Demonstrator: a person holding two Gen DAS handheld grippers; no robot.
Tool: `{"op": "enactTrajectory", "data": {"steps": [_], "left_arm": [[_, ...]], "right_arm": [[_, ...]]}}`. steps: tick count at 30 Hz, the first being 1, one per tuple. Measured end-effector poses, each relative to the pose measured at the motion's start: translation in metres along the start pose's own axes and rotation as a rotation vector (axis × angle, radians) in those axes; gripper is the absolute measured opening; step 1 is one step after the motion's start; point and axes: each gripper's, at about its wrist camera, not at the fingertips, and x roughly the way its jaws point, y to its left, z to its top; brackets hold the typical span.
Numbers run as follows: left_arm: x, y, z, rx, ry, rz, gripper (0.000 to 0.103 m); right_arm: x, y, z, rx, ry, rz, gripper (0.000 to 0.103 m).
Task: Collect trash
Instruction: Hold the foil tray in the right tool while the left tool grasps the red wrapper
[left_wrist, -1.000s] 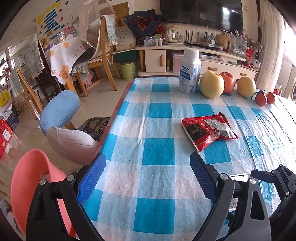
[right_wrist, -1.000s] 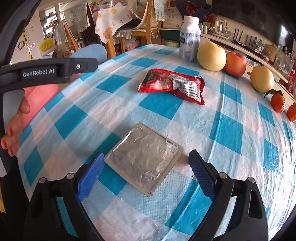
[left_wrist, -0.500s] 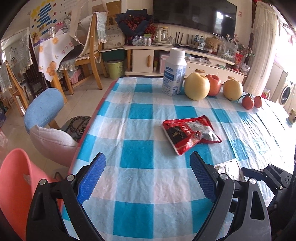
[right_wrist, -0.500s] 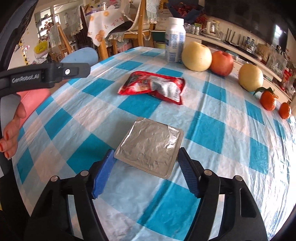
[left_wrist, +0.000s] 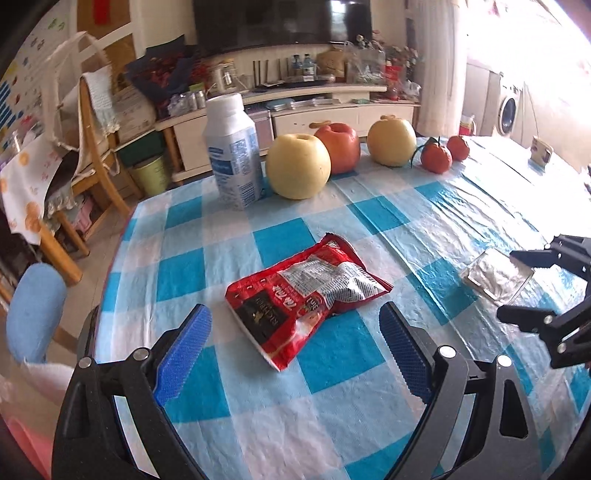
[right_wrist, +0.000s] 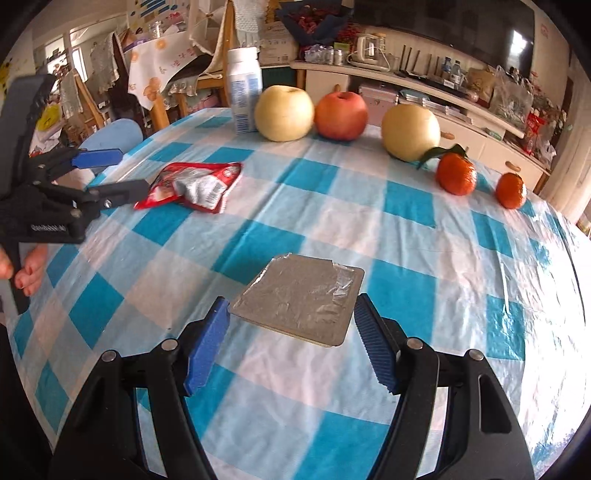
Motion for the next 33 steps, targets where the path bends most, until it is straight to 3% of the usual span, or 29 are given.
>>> {"op": "enactTrajectory", "data": {"steps": [6,8,14,18,23,28,30,33], "left_arm": [[0.041,0.001,0.01,0.1,0.073,-0.105,0.091],[0.049,0.001,0.013,0.135,0.088,-0.11,0.091],[0.069,0.002,0.027,0.187,0.132,-0.172,0.091],[0.082,0.007,0.03,0.104,0.159,-0.211,0.095],[0.078,0.004,0.025,0.056,0.133,-0.168,0.094],[0.067,-0.001,0.019,0.022,0.108,-0.156,0.073],[0.063,-0.006,0.018,0.007,0.102,-0.145,0.059],[0.061,-0.015,0.017,-0.017,0.101,-0.121,0.056]], "right_arm": [[0.001,-0.018,0.001,0.071,0.025,0.039,0.071],[0.002,-0.021,0.003,0.089,0.028,0.06,0.072],[0.002,-0.023,0.005,0.098,0.03,0.07,0.083],[0.003,-0.024,0.005,0.1,0.027,0.065,0.084],[0.003,-0.027,0.005,0.11,0.026,0.061,0.084],[0.005,-0.027,0.005,0.099,0.029,0.044,0.084],[0.006,-0.027,0.005,0.093,0.031,0.037,0.084],[0.009,-0.027,0.004,0.088,0.037,0.03,0.084]]}}
